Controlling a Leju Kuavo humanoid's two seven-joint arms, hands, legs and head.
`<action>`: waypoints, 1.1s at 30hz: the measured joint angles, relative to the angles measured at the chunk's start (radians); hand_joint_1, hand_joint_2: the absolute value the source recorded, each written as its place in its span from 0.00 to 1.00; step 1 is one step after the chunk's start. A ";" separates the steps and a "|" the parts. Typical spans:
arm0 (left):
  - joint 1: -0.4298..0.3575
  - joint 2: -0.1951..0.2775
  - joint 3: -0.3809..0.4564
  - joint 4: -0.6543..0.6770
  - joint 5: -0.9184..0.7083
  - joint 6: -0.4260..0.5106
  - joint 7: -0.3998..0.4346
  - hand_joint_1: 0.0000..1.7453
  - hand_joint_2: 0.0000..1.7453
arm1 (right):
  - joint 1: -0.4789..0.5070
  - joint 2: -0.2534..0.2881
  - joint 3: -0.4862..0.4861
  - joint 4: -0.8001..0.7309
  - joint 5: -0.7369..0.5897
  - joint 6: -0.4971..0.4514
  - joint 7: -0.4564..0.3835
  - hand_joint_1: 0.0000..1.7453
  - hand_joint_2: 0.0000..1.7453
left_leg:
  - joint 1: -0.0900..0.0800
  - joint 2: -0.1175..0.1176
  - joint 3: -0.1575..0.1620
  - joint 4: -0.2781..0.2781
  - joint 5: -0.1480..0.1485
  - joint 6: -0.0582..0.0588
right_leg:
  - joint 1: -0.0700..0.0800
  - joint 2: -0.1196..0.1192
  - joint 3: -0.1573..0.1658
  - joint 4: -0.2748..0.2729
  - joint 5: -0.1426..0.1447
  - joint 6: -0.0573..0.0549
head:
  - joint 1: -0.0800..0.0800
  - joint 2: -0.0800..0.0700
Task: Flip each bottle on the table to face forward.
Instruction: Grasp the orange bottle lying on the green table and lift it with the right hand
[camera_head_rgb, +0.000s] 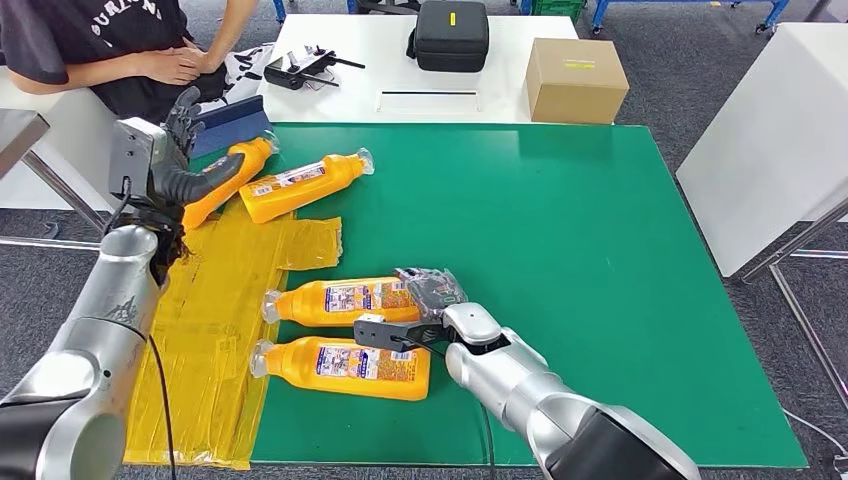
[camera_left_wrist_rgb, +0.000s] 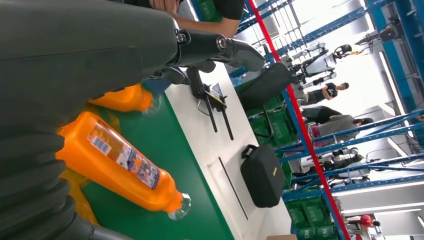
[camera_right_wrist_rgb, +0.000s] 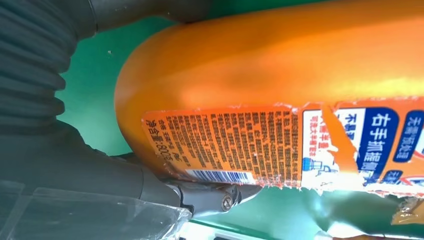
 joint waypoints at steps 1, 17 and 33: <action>-0.004 0.006 0.005 0.006 0.001 -0.004 -0.001 0.00 1.00 | 0.001 -0.001 0.000 0.000 0.000 -0.004 -0.001 1.00 1.00 | 0.000 0.000 0.000 0.000 0.000 0.000 | 0.000 0.000 0.000 0.000 0.000 0.000 | 0.000 0.000; 0.059 0.024 0.062 -0.001 0.009 -0.025 -0.027 0.00 1.00 | 0.037 -0.008 -0.093 -0.019 -0.016 -0.117 -0.100 1.00 1.00 | 0.000 0.000 -0.001 0.000 0.000 0.000 | 0.000 0.000 0.000 0.000 0.000 0.000 | 0.000 0.000; 0.130 0.021 0.097 -0.039 0.018 -0.027 -0.026 0.00 1.00 | 0.116 -0.033 -0.202 -0.293 -0.025 -0.188 -0.171 1.00 1.00 | 0.000 0.000 -0.001 0.000 0.000 0.000 | 0.000 0.000 -0.001 0.000 0.000 0.000 | 0.000 0.000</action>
